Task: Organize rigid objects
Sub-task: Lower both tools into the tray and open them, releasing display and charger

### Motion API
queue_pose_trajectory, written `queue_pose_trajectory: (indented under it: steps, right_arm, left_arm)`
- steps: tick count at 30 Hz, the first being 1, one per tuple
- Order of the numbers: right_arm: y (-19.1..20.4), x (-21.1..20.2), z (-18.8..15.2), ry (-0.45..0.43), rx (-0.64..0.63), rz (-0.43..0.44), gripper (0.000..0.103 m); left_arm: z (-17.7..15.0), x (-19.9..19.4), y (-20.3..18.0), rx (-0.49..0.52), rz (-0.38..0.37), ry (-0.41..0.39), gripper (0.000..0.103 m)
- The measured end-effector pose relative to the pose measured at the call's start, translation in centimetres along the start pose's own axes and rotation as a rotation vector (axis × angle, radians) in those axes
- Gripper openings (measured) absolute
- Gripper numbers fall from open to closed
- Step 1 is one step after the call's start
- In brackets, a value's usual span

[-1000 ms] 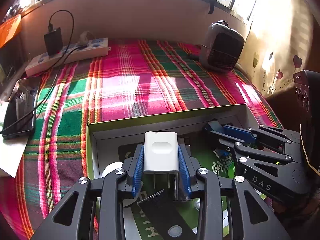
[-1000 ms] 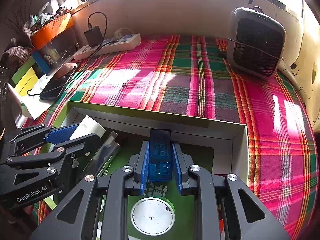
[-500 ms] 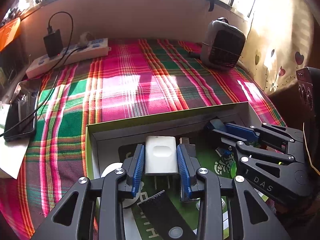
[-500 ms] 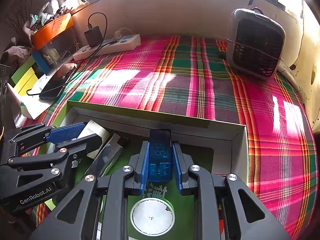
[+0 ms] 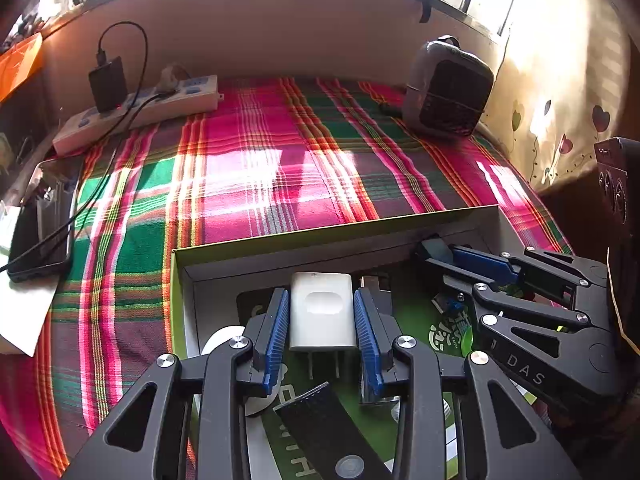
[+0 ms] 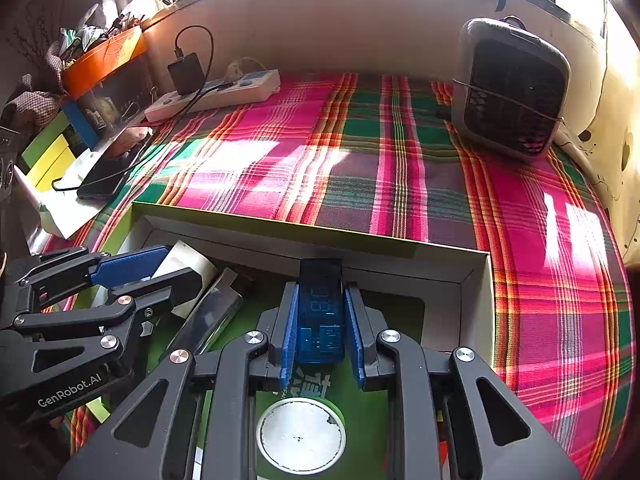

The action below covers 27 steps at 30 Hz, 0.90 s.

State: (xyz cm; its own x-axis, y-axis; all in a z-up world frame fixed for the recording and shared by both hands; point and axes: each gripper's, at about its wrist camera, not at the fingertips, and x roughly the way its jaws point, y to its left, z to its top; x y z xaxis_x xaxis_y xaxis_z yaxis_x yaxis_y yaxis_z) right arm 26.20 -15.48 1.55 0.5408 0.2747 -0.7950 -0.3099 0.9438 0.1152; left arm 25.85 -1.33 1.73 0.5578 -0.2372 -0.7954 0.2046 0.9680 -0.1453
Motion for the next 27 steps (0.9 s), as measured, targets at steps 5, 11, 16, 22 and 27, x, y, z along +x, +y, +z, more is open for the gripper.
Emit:
queue_pose_trajectory:
  steps: [5, 11, 16, 22, 27]
  right_arm:
    - [-0.06, 0.03, 0.04, 0.002, 0.006, -0.01, 0.024]
    - [-0.11, -0.01, 0.04, 0.0, 0.01, -0.01, 0.024]
    - [-0.14, -0.06, 0.01, -0.002, 0.01, -0.009, 0.028]
    - [-0.26, -0.03, -0.08, -0.002, 0.015, -0.01, 0.037]
    - [-0.31, -0.12, -0.17, -0.004, 0.02, -0.006, 0.038]
  left_arm:
    - [-0.03, 0.1, -0.02, 0.004, 0.008, 0.004, 0.033]
    - [-0.1, 0.21, -0.2, 0.011, 0.017, 0.007, 0.033]
    - [-0.12, 0.34, -0.27, 0.015, 0.025, 0.009, 0.033]
    - [-0.17, 0.4, -0.35, 0.019, 0.028, 0.011, 0.035]
    - [-0.19, 0.33, -0.49, 0.015, 0.023, 0.011, 0.039]
